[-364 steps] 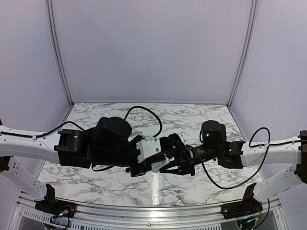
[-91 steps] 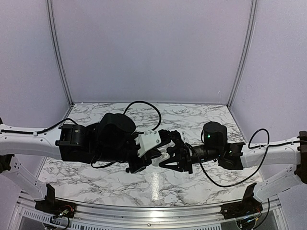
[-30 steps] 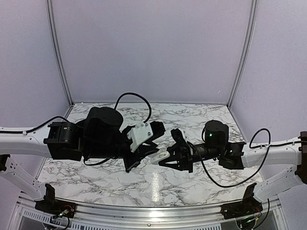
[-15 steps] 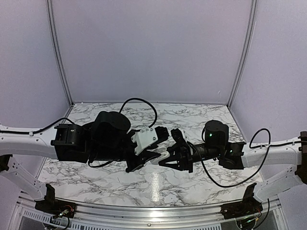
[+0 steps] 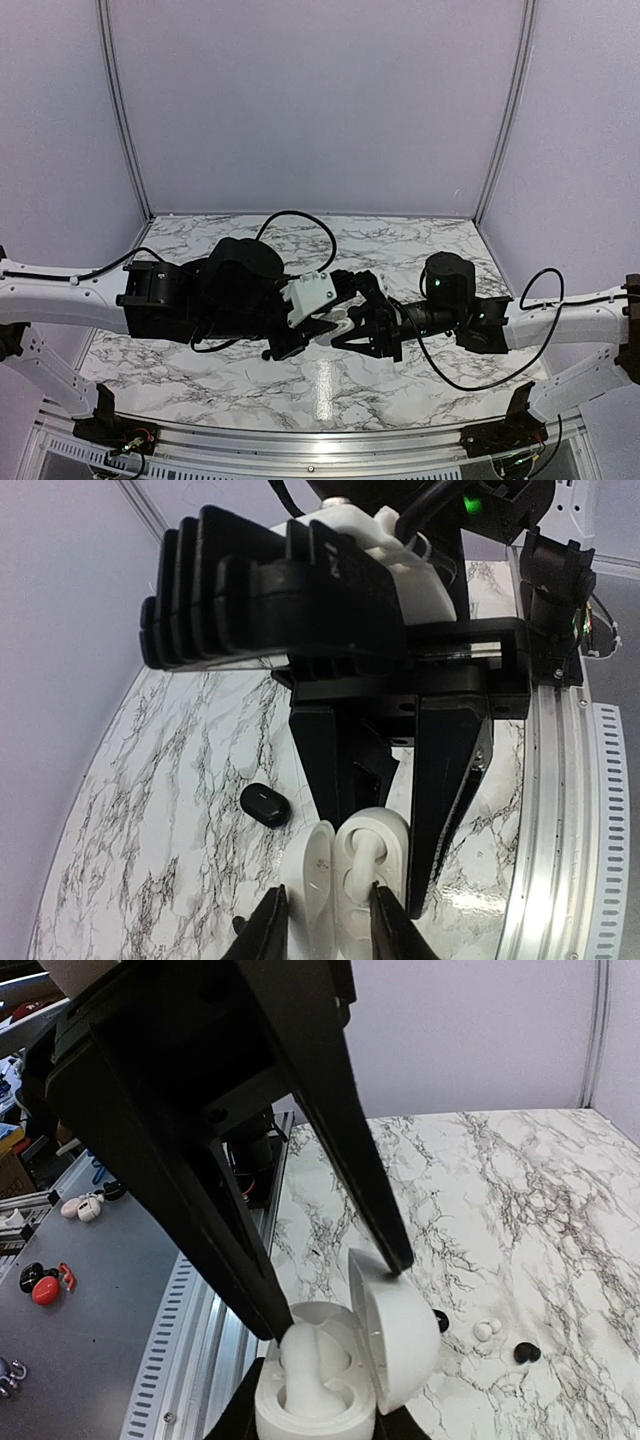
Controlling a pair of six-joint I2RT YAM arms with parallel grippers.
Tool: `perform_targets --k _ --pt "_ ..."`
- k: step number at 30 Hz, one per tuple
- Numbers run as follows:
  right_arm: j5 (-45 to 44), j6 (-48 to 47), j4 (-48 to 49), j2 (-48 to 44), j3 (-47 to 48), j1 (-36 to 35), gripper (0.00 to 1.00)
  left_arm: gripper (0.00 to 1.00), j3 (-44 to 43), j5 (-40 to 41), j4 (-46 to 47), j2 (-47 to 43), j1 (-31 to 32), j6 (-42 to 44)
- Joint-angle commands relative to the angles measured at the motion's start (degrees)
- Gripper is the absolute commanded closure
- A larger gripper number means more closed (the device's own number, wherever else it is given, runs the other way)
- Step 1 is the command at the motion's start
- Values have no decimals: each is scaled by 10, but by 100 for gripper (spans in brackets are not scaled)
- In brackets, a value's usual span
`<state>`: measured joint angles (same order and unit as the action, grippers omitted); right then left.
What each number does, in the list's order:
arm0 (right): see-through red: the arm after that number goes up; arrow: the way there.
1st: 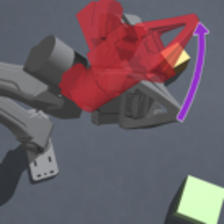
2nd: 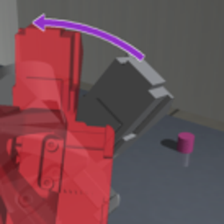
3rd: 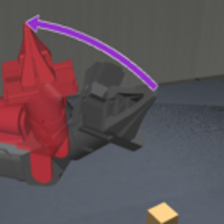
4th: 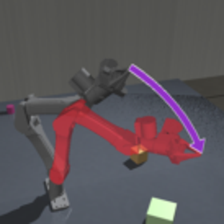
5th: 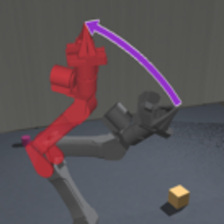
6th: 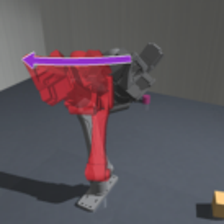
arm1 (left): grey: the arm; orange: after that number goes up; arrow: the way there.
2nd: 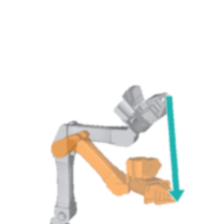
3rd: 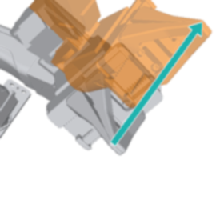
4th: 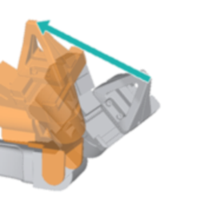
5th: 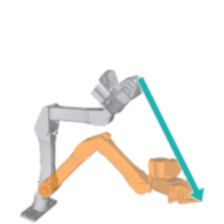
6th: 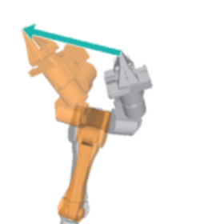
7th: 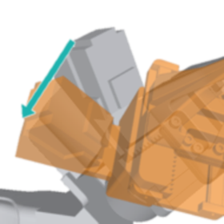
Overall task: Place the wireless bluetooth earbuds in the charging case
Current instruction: Adjust the right earbud in the right side groove of the charging case.
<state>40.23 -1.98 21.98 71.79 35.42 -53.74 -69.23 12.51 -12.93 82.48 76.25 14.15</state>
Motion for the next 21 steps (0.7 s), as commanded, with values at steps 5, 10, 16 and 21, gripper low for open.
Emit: perform_targets --k 5,10,16,21 --pt "11 -5 20 -19 15 -8 100 71 -14 7 -24 28 2 7" --pt "11 -4 19 -24 14 -8 100 71 -17 14 -27 30 2 5" --pt "30 40 59 -4 -13 25 100 66 -13 11 -25 -22 1 -3" --pt "48 63 91 18 -27 44 100 61 11 9 -15 -76 -10 -16"
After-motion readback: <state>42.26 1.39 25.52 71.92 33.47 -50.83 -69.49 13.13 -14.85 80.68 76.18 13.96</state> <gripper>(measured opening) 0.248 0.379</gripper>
